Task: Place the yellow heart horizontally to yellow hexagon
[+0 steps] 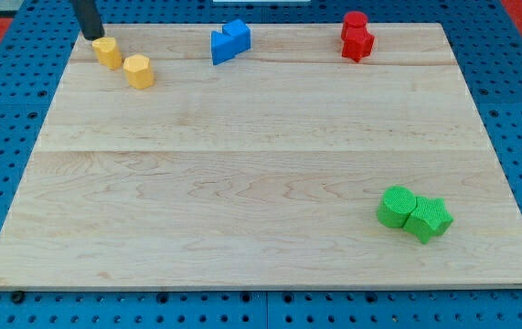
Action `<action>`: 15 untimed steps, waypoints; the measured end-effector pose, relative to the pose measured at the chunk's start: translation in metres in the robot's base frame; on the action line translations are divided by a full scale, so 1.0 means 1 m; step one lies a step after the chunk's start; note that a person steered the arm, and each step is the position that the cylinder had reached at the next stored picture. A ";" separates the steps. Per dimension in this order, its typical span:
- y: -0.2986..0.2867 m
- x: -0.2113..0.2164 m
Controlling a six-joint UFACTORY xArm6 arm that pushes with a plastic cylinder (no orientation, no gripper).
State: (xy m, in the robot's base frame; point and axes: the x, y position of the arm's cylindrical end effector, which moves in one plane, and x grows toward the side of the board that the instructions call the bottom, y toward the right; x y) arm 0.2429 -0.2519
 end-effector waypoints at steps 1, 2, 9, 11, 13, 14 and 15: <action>0.015 0.031; 0.052 0.023; 0.132 0.126; 0.149 0.157; 0.192 0.121; 0.200 0.106; 0.219 0.064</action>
State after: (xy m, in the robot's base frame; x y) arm 0.3065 -0.0332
